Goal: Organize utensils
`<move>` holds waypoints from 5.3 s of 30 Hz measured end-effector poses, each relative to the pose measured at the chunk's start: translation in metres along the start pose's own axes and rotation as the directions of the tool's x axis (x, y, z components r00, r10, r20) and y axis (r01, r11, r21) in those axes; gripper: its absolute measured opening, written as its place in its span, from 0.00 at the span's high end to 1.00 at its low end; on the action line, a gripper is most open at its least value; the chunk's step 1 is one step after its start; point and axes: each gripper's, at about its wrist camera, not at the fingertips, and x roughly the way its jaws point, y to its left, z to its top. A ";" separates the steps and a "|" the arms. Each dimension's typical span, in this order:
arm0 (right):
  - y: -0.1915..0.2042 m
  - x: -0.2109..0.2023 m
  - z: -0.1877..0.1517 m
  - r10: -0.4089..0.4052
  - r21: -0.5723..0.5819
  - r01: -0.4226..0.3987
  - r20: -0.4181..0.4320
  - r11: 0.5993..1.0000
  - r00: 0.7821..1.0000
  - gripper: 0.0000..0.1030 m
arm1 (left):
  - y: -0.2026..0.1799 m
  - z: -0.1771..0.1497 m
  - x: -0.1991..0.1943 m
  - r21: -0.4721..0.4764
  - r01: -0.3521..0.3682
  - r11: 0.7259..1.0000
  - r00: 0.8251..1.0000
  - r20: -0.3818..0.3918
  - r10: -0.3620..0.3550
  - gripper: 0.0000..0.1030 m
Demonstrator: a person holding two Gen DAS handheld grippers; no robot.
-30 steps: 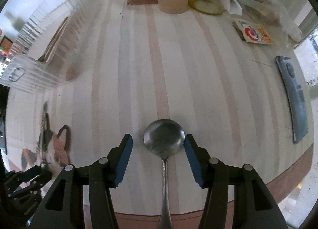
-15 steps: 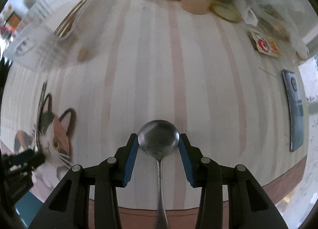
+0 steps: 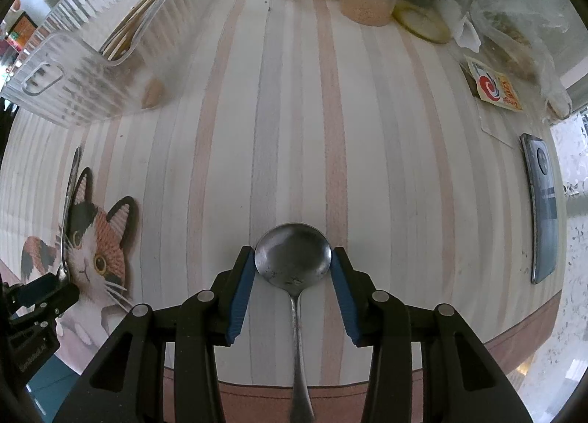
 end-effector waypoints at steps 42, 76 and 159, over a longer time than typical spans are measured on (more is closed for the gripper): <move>0.023 -0.125 0.023 0.154 -0.039 -0.149 0.265 0.988 0.952 0.58 | 0.072 -0.031 -0.120 -0.171 0.012 0.985 0.964 0.264 0.034 0.69; 0.048 -0.196 0.185 0.294 0.007 -0.316 0.348 0.949 0.890 0.58 | 0.027 0.166 -0.189 -0.038 0.284 0.958 0.903 0.346 -0.254 0.69; 0.045 -0.365 -0.080 -0.055 0.083 0.008 0.587 0.997 0.808 0.00 | 0.051 -0.061 -0.332 -0.056 -0.028 0.998 0.778 0.626 0.057 0.00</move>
